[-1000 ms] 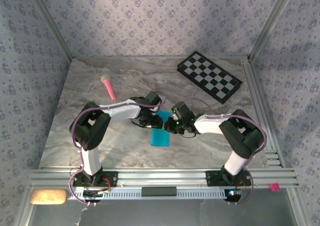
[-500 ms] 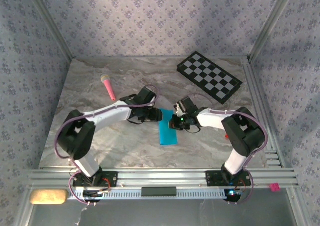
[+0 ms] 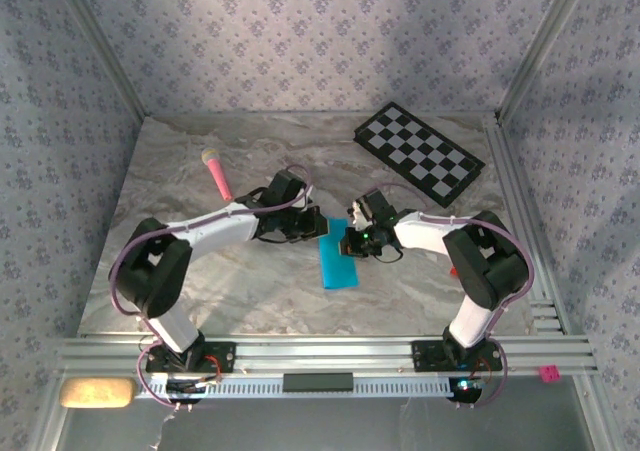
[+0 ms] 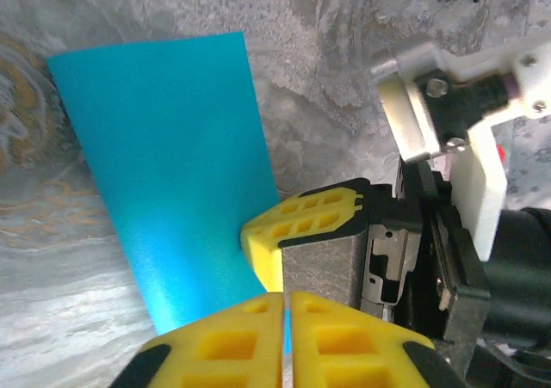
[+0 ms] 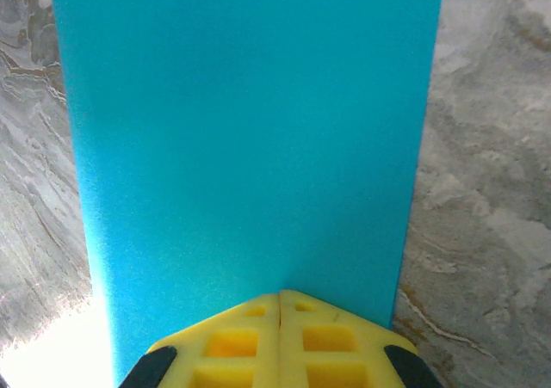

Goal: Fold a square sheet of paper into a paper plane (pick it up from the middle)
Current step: Hold the square sheet of paper at the center of the table, then first fold the square sheet of paper in half at the center of the table.

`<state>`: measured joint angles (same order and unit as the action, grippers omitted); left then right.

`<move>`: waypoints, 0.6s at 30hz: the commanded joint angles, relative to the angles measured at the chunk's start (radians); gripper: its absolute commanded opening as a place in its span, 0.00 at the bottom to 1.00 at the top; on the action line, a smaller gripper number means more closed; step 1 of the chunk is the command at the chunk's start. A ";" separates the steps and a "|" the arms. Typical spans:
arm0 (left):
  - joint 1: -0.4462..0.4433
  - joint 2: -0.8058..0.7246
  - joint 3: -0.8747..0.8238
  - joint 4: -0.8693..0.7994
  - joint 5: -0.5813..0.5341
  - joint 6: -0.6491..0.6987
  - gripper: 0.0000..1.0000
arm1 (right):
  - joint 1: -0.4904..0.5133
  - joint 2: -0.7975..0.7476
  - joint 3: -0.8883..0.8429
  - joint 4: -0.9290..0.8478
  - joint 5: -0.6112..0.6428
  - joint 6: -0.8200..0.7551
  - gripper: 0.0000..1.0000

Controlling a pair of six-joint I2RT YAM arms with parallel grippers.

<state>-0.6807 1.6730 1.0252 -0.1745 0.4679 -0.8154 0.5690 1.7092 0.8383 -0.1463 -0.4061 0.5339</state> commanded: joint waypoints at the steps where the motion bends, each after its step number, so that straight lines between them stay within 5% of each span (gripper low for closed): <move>1: -0.005 0.038 -0.001 0.046 0.079 -0.033 0.06 | -0.007 0.043 -0.034 -0.102 0.058 -0.002 0.00; 18: -0.006 0.129 -0.051 0.069 0.074 0.009 0.00 | -0.001 0.050 -0.040 -0.094 0.064 0.014 0.00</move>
<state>-0.6827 1.7794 0.9916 -0.1040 0.5453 -0.8413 0.5690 1.7096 0.8356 -0.1417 -0.4061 0.5350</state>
